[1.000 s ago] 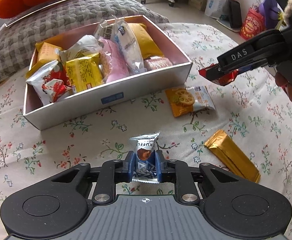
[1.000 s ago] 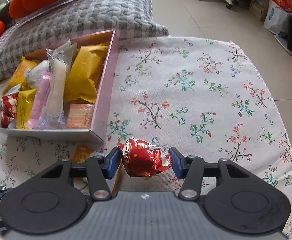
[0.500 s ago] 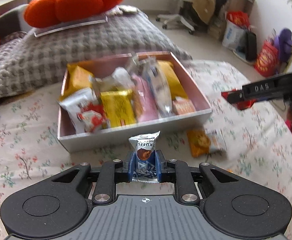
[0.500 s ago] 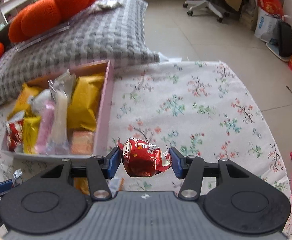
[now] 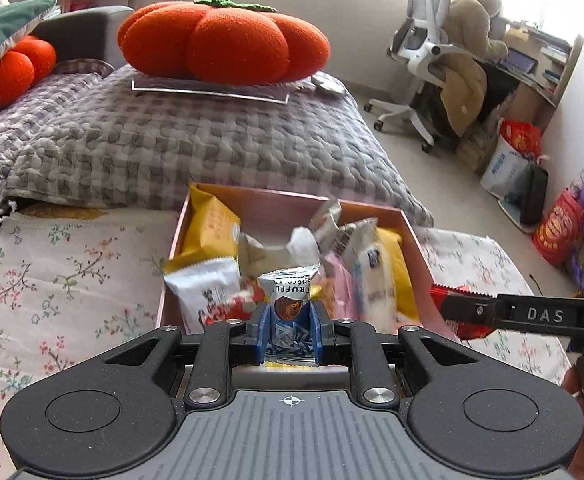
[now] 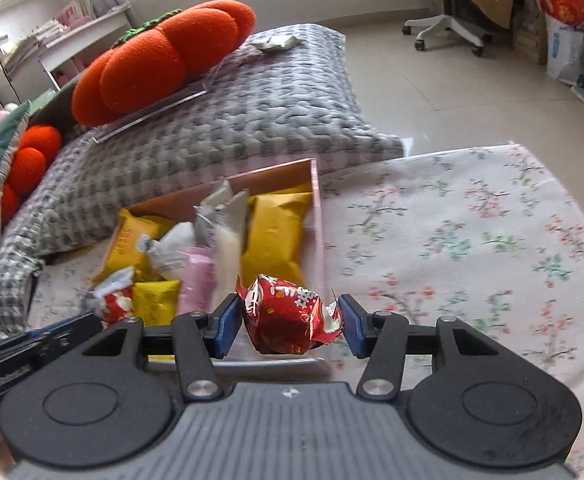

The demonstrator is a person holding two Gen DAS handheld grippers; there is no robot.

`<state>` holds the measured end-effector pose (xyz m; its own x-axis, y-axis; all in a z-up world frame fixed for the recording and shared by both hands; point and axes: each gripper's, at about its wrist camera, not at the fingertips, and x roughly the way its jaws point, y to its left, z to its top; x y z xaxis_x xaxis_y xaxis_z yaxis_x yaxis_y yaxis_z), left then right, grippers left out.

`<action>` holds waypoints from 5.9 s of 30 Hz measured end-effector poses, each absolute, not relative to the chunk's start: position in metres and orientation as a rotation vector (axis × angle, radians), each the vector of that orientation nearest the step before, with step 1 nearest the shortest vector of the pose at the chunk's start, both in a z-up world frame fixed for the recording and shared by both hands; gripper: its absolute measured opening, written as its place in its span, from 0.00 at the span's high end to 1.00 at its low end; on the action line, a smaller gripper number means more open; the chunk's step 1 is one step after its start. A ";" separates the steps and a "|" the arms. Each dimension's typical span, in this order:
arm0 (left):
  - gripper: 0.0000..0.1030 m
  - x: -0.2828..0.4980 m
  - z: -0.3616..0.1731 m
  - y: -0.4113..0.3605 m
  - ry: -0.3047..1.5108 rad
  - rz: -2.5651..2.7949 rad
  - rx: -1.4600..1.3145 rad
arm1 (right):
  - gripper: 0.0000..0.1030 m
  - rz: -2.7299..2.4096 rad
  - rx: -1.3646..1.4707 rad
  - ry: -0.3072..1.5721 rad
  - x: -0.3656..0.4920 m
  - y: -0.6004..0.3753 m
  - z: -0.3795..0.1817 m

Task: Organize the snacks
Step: 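Carry the truffle and red candy into the box and open both grippers, then grasp the gold bar with the left gripper while the right gripper grasps the orange biscuit packet, then carry the gold bar and orange biscuit packet into the box and open both grippers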

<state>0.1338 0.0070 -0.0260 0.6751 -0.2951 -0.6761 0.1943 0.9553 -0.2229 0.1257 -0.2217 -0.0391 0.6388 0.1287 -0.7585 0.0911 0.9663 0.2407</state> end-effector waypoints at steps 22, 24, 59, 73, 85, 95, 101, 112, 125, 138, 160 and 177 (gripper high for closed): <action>0.82 0.213 -0.034 0.018 0.715 -0.228 -0.302 | 0.53 0.004 0.534 0.844 0.162 -0.226 -0.041; 0.82 0.220 -0.039 0.018 0.724 -0.221 -0.315 | 0.53 0.022 0.544 0.831 0.168 -0.223 -0.037; 0.44 0.123 -0.015 0.031 0.879 -0.230 -0.284 | 0.25 0.045 0.346 0.830 0.145 -0.197 0.008; 0.38 0.015 -0.058 -0.075 1.113 -0.387 -0.277 | 0.21 -0.008 0.159 0.916 0.039 -0.248 0.024; 0.56 0.001 -0.093 -0.134 1.010 -0.315 -0.002 | 0.17 -0.041 0.065 0.985 0.041 -0.271 -0.009; 0.76 0.015 -0.093 -0.083 1.014 -0.335 -0.076 | 0.25 0.151 -0.235 1.005 0.043 -0.255 -0.041; 0.84 0.017 -0.090 -0.068 1.018 -0.341 -0.097 | 0.26 0.283 -0.368 0.949 0.052 -0.222 -0.055; 0.42 0.022 -0.096 -0.064 1.062 -0.400 -0.060 | 0.27 0.368 -0.544 0.939 0.073 -0.187 -0.082; 0.74 0.017 -0.098 -0.076 1.042 -0.439 0.036 | 0.65 0.435 -0.465 1.016 0.082 -0.187 -0.089; 0.75 0.016 -0.085 -0.066 1.024 -0.419 0.023 | 0.65 0.376 -0.379 1.052 0.068 -0.199 -0.067; 0.75 0.079 -0.026 -0.027 0.832 -0.283 -0.125 | 0.65 0.155 -0.029 1.020 0.097 -0.239 -0.040; 0.75 0.149 -0.035 -0.027 0.796 -0.271 -0.202 | 0.65 0.129 0.343 0.922 0.128 -0.250 -0.040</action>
